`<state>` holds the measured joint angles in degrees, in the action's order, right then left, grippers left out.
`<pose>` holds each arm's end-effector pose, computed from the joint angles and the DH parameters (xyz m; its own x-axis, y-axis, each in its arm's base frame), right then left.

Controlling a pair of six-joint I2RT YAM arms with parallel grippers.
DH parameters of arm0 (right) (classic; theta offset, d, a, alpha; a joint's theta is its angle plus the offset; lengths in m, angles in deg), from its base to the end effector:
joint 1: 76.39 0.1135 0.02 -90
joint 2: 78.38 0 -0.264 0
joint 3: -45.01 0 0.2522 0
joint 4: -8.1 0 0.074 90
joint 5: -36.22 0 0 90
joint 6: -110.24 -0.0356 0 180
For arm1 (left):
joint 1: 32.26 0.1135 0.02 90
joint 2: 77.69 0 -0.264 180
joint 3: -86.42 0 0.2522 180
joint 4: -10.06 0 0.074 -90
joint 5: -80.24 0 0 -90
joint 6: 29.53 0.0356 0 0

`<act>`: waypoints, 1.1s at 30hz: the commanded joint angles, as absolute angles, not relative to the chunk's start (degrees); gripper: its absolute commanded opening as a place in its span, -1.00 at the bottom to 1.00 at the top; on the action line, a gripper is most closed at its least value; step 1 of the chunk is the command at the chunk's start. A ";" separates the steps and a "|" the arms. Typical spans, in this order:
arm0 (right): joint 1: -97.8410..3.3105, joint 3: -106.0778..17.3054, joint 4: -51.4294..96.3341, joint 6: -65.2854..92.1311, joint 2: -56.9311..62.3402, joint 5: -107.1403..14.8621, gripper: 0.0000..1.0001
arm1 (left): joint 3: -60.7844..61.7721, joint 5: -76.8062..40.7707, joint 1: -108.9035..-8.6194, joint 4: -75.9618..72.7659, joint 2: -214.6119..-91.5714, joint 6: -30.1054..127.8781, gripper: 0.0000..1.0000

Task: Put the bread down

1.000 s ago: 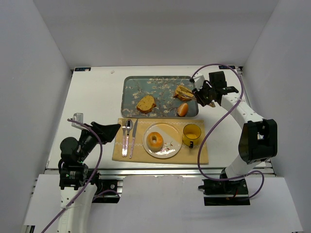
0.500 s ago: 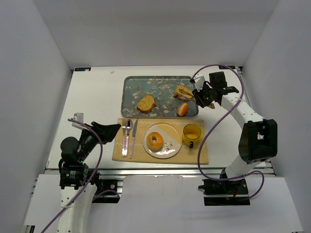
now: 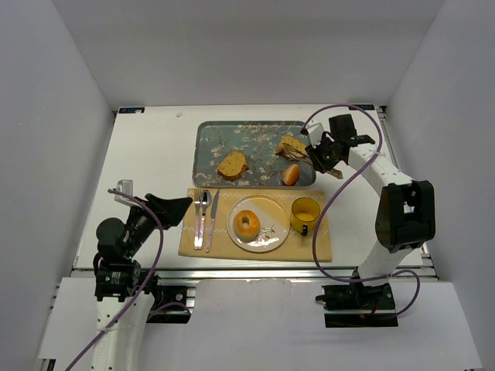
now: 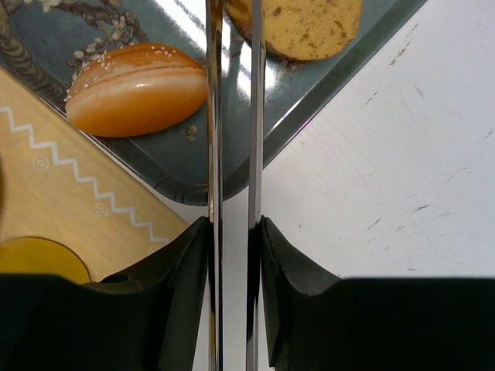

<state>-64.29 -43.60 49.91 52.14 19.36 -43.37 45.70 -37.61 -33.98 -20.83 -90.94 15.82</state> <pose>0.3636 0.0845 0.2504 -0.4768 -0.6338 -0.6091 -0.6708 0.7102 -0.2139 0.0915 -0.0194 0.2841 -0.3886 -0.6100 -0.6906 0.3086 0.6200 -0.7213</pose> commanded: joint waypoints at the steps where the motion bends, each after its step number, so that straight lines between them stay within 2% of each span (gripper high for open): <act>1: -64.53 -46.80 52.35 52.58 19.62 -43.85 -0.28 | 45.50 -38.06 -33.84 -19.79 -91.22 15.73 0.65; 4: -64.53 -47.68 53.93 52.76 20.24 -43.50 -0.36 | 45.50 -38.15 -33.84 -19.61 -91.31 15.64 0.65; 8: -64.53 -48.90 55.08 52.41 20.59 -42.10 -0.61 | 45.50 -38.23 -33.84 -19.43 -91.40 15.64 0.65; 13: -64.70 -50.75 55.52 50.57 19.71 -40.51 -0.77 | 45.42 -38.15 -33.84 -19.52 -91.48 15.64 0.65; 25: -65.32 -52.69 57.53 48.36 12.07 -29.37 -0.82 | 45.59 -38.06 -33.84 -19.70 -91.22 15.64 0.65; 33: -62.25 -44.28 66.14 54.76 0.39 -18.98 -0.83 | 45.50 -37.97 -33.84 -19.79 -91.31 15.73 0.65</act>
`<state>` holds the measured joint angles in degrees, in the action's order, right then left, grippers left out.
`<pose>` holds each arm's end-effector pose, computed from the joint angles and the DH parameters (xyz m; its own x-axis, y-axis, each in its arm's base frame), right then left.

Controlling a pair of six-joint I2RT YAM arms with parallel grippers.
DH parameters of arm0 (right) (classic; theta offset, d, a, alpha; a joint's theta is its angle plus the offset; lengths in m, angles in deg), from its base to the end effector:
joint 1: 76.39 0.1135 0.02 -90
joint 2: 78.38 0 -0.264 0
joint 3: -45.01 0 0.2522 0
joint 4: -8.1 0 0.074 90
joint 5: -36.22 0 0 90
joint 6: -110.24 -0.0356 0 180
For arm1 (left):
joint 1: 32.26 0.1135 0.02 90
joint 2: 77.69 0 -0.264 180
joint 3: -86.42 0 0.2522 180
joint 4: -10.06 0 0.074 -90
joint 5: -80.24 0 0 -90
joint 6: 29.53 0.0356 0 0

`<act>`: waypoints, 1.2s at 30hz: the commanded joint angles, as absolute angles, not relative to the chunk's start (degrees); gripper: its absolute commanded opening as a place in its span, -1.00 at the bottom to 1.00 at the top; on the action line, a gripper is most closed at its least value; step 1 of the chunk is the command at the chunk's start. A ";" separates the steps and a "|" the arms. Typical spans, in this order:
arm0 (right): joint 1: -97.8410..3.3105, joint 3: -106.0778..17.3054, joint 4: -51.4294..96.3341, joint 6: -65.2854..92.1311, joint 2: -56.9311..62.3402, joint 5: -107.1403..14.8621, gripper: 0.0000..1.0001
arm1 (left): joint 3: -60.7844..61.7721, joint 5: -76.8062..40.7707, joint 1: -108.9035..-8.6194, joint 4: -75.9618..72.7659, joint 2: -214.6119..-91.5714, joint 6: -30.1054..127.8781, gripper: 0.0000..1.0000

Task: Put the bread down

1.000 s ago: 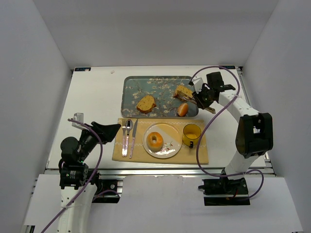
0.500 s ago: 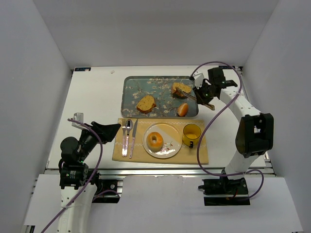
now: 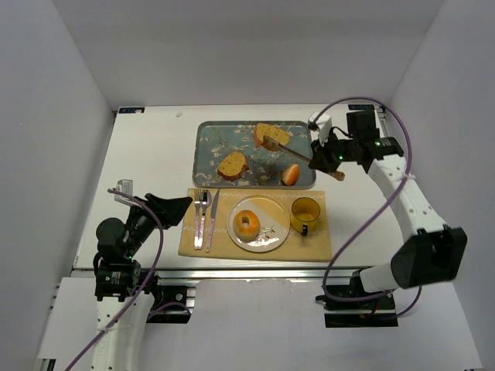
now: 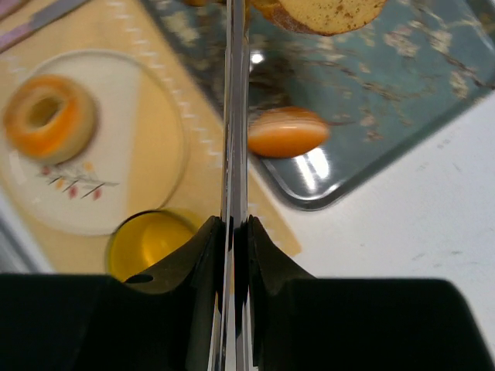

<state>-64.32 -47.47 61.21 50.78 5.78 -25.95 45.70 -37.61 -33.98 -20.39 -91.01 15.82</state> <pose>0.3070 0.0827 0.3383 -0.3348 -0.5311 -0.7784 -0.7884 0.6103 -0.0773 0.0918 -0.0194 0.2848 -0.3842 -0.6101 -0.6929 0.3132 0.6199 -0.7195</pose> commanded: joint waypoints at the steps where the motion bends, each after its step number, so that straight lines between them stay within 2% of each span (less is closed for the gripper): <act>1: -61.55 -43.12 67.28 55.91 -2.76 -17.58 -0.83 | 45.50 -37.97 -33.84 -19.79 -91.31 15.73 0.65; 12: -53.28 -26.68 75.38 61.11 -18.78 -19.85 -0.83 | 45.59 -38.32 -33.84 -20.05 -91.04 15.55 0.65; 20: -51.17 -24.47 75.73 60.58 -19.05 -20.56 -0.82 | 45.42 -38.41 -33.84 -20.14 -90.96 15.29 0.66; 29: -49.85 -24.83 74.07 59.44 -16.50 -22.40 -0.71 | 45.24 -37.53 -33.84 -21.89 -89.38 15.38 0.65; 36: -49.85 -24.83 73.62 58.65 -16.06 -23.28 -0.45 | 45.50 -37.44 -33.84 -21.55 -89.55 15.47 0.65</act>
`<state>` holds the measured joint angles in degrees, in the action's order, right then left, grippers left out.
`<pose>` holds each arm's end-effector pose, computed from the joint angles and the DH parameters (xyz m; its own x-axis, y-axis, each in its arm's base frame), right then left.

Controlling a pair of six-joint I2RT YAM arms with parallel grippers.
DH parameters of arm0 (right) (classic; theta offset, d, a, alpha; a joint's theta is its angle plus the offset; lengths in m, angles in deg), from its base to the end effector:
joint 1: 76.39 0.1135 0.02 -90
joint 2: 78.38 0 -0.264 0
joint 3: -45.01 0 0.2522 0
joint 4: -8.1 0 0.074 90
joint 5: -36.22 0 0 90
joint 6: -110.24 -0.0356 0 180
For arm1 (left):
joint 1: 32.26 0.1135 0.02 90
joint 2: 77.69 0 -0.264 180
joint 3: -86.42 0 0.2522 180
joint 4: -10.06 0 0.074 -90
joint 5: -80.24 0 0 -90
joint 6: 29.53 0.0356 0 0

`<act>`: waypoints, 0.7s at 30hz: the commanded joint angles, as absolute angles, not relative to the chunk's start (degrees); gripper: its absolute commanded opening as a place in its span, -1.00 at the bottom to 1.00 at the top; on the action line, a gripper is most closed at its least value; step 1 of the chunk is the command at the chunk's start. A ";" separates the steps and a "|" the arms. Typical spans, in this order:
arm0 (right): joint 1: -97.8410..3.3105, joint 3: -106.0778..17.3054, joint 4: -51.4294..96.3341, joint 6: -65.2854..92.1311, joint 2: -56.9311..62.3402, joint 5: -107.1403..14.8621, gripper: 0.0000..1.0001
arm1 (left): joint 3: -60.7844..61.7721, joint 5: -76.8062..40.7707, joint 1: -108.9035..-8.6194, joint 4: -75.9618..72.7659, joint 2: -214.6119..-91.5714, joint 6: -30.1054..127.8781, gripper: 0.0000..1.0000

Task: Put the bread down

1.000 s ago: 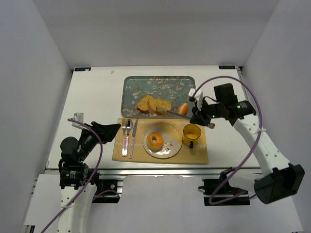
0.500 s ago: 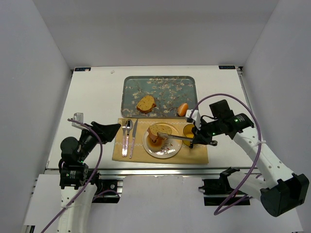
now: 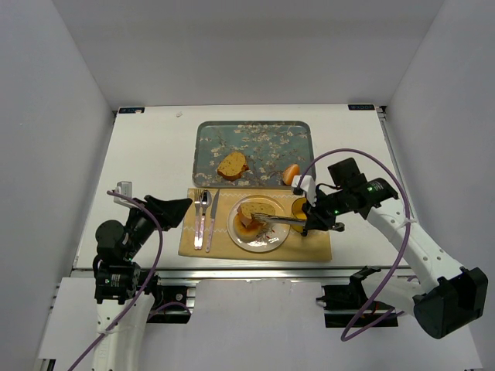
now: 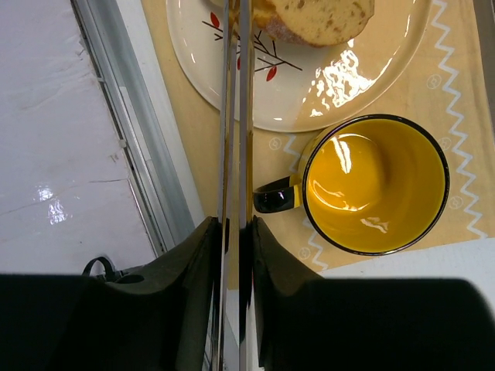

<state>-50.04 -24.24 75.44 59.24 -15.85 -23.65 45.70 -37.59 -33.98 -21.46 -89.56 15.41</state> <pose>0.1714 0.1048 0.2859 -0.2264 -0.7195 -0.6565 -0.9612 0.2740 0.0312 0.0874 -0.0193 0.2846 -0.3816 -0.6148 -0.6902 0.3151 0.6155 -0.7224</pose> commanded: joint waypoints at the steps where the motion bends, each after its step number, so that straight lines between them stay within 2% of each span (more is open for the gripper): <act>1: -49.85 -24.91 73.62 58.56 -16.06 -23.20 -0.42 | 45.50 -37.53 -33.84 -21.37 -89.64 15.47 0.65; 8: -49.85 -25.53 73.71 58.12 -16.59 -22.23 -0.21 | 45.51 -37.71 -33.84 -20.75 -90.25 15.47 0.65; 21: -49.85 -29.13 72.48 56.89 -19.40 -20.30 -0.20 | 45.33 -38.06 -33.84 -20.05 -90.96 15.38 0.65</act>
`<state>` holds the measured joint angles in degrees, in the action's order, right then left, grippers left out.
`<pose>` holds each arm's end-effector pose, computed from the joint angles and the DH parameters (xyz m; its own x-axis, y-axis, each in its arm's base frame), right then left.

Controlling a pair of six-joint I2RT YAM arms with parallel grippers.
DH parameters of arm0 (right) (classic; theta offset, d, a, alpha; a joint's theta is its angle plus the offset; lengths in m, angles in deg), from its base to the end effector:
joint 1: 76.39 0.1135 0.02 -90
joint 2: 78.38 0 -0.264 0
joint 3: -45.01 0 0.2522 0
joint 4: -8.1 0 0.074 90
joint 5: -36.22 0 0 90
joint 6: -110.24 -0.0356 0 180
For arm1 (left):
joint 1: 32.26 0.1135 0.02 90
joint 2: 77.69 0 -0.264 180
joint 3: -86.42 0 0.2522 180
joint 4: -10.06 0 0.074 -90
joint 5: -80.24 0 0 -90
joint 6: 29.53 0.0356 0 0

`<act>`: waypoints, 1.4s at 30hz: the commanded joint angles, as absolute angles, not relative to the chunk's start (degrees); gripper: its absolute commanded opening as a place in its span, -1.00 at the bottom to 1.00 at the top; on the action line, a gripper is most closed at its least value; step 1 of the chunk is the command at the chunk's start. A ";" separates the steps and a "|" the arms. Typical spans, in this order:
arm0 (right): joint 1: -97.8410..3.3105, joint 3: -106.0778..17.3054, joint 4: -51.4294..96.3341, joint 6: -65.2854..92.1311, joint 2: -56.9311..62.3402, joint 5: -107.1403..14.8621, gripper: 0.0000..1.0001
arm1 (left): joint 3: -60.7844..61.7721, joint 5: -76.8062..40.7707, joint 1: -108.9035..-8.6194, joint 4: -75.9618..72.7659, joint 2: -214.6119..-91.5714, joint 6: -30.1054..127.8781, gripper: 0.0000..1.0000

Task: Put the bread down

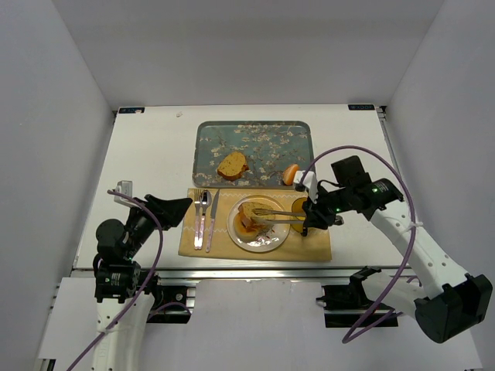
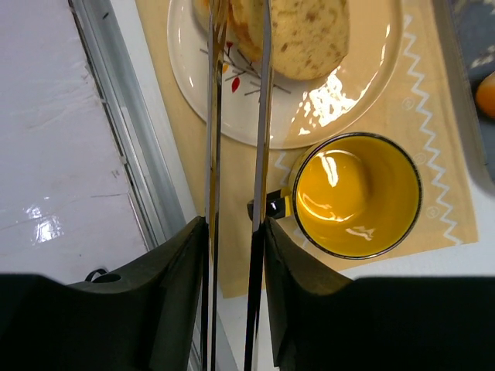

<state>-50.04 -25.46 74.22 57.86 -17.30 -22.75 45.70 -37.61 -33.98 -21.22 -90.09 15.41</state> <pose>0.1697 0.1045 0.2983 -0.2066 -0.6860 -0.6976 -0.9593 0.2823 0.0065 0.0890 -0.0193 0.2844 -0.3853 -0.6146 -0.6883 0.3116 0.6155 -0.7239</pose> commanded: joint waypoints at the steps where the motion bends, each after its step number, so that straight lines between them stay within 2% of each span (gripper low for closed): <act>1: -49.85 -29.31 72.13 56.71 -19.66 -20.03 -0.20 | 45.33 -38.14 -33.84 -19.96 -90.96 15.38 0.65; 10: -49.85 -29.84 70.99 54.96 -20.81 -19.68 -0.24 | 45.15 -38.23 -33.84 -20.31 -90.70 15.38 0.65; 15: -50.72 -30.98 65.46 47.06 -20.37 -21.00 -0.33 | 45.15 -37.97 -33.84 -20.93 -90.17 15.29 0.65; 20: -62.13 -33.00 57.64 37.39 -17.74 -19.86 -0.61 | 44.89 -37.88 -33.84 -20.93 -90.25 15.47 0.65; 24: -72.59 -35.02 53.60 32.12 -13.43 -22.13 -0.70 | 44.89 -38.06 -33.84 -20.67 -90.34 15.55 0.65; 27: -83.21 -32.75 46.67 30.09 -10.27 -24.68 -0.70 | 45.24 -38.15 -33.84 -20.40 -90.17 15.38 0.65; 30: -89.20 -29.94 43.14 29.03 -5.62 -27.32 -0.70 | 45.50 -38.23 -33.84 -20.31 -90.17 15.29 0.65; 38: -93.62 -23.60 31.01 28.68 7.31 -35.23 -0.67 | 45.24 -38.85 -33.84 -19.00 -91.83 15.20 0.65; 42: -93.62 -21.66 29.42 28.50 10.48 -36.72 -0.50 | 44.89 -38.76 -33.84 -18.82 -92.45 15.38 0.65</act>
<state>-93.58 -22.05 35.44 29.30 10.26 -34.16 45.70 -38.03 -33.98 -20.04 -91.62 15.41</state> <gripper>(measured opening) 0.249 0.827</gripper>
